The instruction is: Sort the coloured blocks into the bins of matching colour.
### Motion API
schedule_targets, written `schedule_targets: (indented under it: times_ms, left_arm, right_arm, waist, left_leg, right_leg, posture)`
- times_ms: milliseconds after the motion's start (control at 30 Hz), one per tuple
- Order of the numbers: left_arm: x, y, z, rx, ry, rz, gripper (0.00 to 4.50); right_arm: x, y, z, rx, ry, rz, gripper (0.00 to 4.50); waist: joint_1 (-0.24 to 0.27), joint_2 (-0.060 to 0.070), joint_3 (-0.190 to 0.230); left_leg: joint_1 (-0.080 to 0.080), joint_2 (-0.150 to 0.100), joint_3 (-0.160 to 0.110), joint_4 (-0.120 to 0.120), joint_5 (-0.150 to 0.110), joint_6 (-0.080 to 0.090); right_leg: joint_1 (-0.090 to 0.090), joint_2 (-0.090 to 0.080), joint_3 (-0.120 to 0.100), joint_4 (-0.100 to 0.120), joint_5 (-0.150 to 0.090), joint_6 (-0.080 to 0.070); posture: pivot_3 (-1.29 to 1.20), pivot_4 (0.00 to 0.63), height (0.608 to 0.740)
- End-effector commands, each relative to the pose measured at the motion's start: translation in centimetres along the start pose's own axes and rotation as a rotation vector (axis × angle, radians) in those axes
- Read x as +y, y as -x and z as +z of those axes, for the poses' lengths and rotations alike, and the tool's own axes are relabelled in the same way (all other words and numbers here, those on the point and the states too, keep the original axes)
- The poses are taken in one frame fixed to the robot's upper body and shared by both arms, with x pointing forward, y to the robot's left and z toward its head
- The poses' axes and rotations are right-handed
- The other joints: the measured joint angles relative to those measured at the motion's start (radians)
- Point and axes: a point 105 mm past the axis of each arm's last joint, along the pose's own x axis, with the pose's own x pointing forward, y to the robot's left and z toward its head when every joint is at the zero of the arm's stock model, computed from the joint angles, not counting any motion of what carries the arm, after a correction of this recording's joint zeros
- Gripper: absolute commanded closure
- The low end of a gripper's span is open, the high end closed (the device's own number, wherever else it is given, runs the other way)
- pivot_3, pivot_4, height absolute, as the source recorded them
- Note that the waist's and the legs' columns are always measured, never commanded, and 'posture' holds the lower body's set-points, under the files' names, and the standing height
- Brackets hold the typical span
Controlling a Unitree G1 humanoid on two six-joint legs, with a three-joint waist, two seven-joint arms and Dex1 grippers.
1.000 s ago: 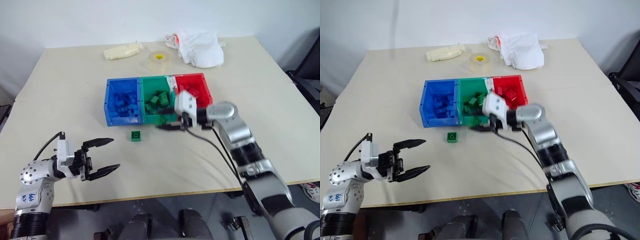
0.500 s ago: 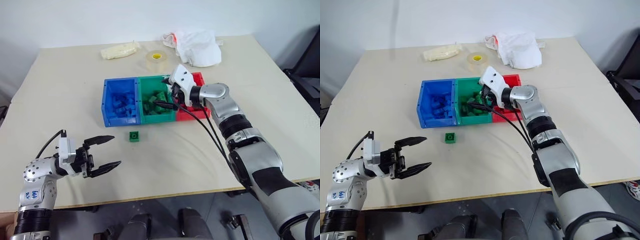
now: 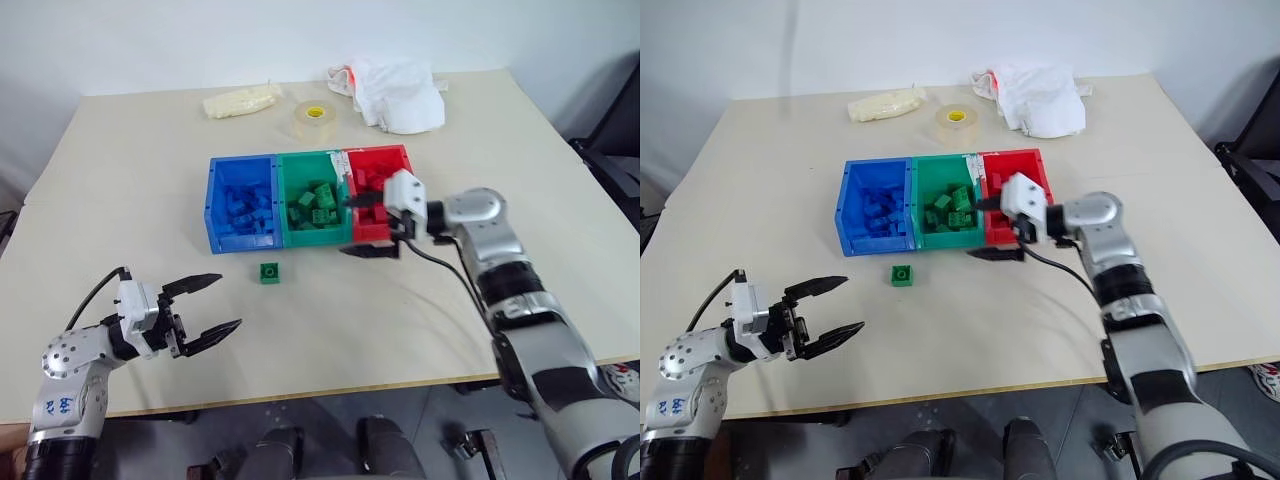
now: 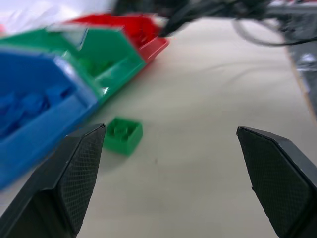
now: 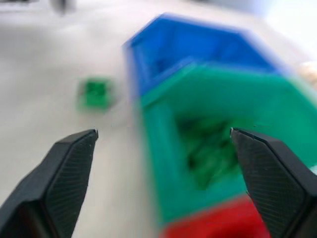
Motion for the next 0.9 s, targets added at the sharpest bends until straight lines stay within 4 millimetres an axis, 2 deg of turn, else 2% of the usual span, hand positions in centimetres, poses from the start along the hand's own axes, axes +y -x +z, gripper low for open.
schedule_targets:
  times_ms: [33, 200, 333, 500, 667, 733, 833, 900]
  left_arm:
    - [-0.2, 1.1, 1.4, 0.000, -0.059, 0.092, 0.00]
    - [-1.7, 3.5, 1.6, 0.028, -0.045, 0.210, 0.00]
    - [-3.5, 5.9, 1.5, 0.073, -0.016, 0.335, 0.00]
    - [-5.7, 9.0, 1.6, 0.138, 0.010, 0.451, 0.00]
    - [-7.0, 10.7, 2.0, 0.181, 0.029, 0.494, 0.00]
    - [-7.3, 10.8, 2.0, 0.191, 0.032, 0.485, 0.00]
    - [-6.2, 8.7, 2.1, 0.146, 0.019, 0.422, 0.00]
    - [-5.5, 6.6, 1.9, 0.107, 0.020, 0.357, 0.00]
  right_arm:
    - [1.0, 3.1, 0.3, 0.020, -0.009, 0.052, 0.04]
    - [2.5, 7.3, -1.8, 0.116, -0.125, 0.028, 0.04]
    - [2.9, 9.9, -2.1, 0.111, -0.180, -0.028, 0.04]
    - [3.0, 10.9, -2.2, 0.099, -0.213, -0.060, 0.04]
    - [3.1, 10.5, -2.1, 0.088, -0.221, -0.062, 0.04]
    - [3.0, 10.1, -2.1, 0.080, -0.223, -0.057, 0.04]
    - [3.1, 9.3, -1.6, 0.055, -0.211, -0.044, 0.04]
    - [3.5, 9.0, -1.1, 0.039, -0.200, -0.030, 0.04]
  waist:
    - [0.004, 0.000, 0.000]
    - [0.009, 0.000, 0.000]
    - [0.022, 0.000, 0.000]
    - [0.031, 0.000, 0.001]
    - [0.047, 0.000, 0.001]
    - [0.051, 0.000, 0.001]
    - [0.061, 0.000, 0.001]
    - [0.071, 0.000, 0.001]
  left_leg:
    - [0.000, 0.000, 0.000, 0.000, 0.000, 0.000]
    - [0.000, 0.001, 0.002, 0.000, 0.000, 0.000]
    - [0.000, 0.001, 0.006, 0.000, -0.001, 0.001]
    - [0.000, 0.002, 0.008, 0.000, -0.001, 0.002]
    - [0.000, 0.002, 0.012, 0.000, -0.002, 0.004]
    - [0.000, 0.002, 0.013, 0.000, -0.003, 0.004]
    - [0.000, 0.002, 0.014, 0.001, -0.003, 0.005]
    - [0.000, 0.002, 0.014, 0.001, -0.003, 0.005]
  right_leg:
    - [0.000, 0.000, 0.000, -0.001, 0.000, 0.000]
    - [0.000, 0.000, 0.001, -0.004, 0.000, -0.001]
    - [0.000, 0.000, 0.002, -0.007, -0.001, -0.001]
    - [0.003, 0.000, 0.002, -0.014, -0.001, -0.001]
    - [0.004, 0.000, 0.002, -0.019, -0.001, -0.002]
    - [0.004, 0.000, 0.002, -0.020, -0.001, -0.002]
    - [0.005, 0.000, 0.002, -0.021, -0.001, -0.002]
    - [0.005, 0.000, 0.001, -0.021, -0.001, -0.002]
  posture:
    - [0.00, 0.150, 0.740]
    - [0.00, 0.150, 0.740]
    - [0.00, 0.150, 0.740]
    - [0.00, 0.150, 0.740]
    - [0.00, 0.150, 0.740]
    - [0.00, 0.150, 0.740]
    - [0.00, 0.150, 0.740]
    - [0.00, 0.150, 0.740]
